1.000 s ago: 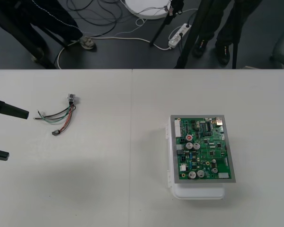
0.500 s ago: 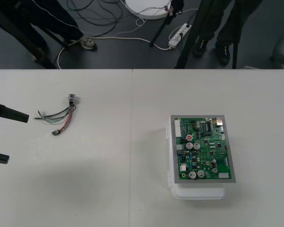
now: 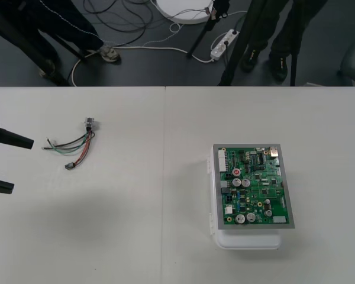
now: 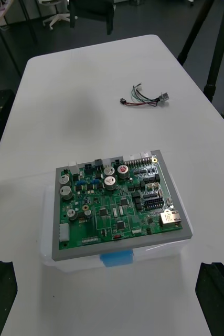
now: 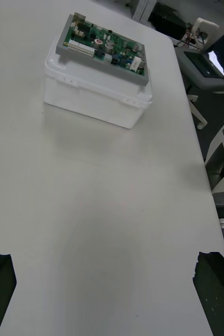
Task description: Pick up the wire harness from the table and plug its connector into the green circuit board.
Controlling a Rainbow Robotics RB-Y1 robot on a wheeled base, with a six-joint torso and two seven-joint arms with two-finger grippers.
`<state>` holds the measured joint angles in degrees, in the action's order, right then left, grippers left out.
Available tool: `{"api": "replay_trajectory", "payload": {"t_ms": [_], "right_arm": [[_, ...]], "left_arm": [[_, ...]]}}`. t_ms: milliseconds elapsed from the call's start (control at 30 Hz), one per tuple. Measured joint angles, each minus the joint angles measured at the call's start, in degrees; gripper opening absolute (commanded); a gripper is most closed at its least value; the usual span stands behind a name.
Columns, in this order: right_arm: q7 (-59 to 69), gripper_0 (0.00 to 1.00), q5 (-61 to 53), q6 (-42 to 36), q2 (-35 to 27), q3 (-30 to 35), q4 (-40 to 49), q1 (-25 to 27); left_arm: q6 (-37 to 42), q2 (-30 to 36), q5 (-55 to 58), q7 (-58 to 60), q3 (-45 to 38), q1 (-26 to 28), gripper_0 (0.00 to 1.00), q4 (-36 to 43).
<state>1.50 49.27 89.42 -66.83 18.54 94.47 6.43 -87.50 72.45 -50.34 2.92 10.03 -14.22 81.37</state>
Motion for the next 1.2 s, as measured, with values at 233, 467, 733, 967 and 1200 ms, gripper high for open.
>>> {"api": "replay_trajectory", "payload": {"t_ms": [233, 467, 733, 967, 1200], "right_arm": [[-0.03, 1.0, -5.18, -1.45, 0.0, 0.0, -0.01, 4.54], [-3.25, 1.0, -10.23, -3.38, -0.01, -0.83, -0.39, 8.08], [-18.75, 1.0, -17.42, -5.24, -0.59, -11.02, -5.29, 7.64], [-29.59, 1.0, -18.78, -5.56, -0.71, -20.36, -8.82, 3.77], [-36.1, 1.0, -24.17, -5.59, -1.15, -31.54, -13.6, -2.84]], "left_arm": [[-0.01, 0.0, -3.54, -3.43, 5.57, -7.02, 1.0, -5.3], [-0.01, 0.0, -8.35, -18.71, 9.6, -13.51, 1.0, -9.26], [0.29, -1.21, -13.26, -23.37, 15.85, -21.42, 1.0, -14.8], [4.58, -3.79, -17.08, -32.48, 20.1, -26.07, 1.0, -16.97], [13.0, -4.3, -17.84, -52.19, 26.92, -29.92, 1.0, -16.99]]}}
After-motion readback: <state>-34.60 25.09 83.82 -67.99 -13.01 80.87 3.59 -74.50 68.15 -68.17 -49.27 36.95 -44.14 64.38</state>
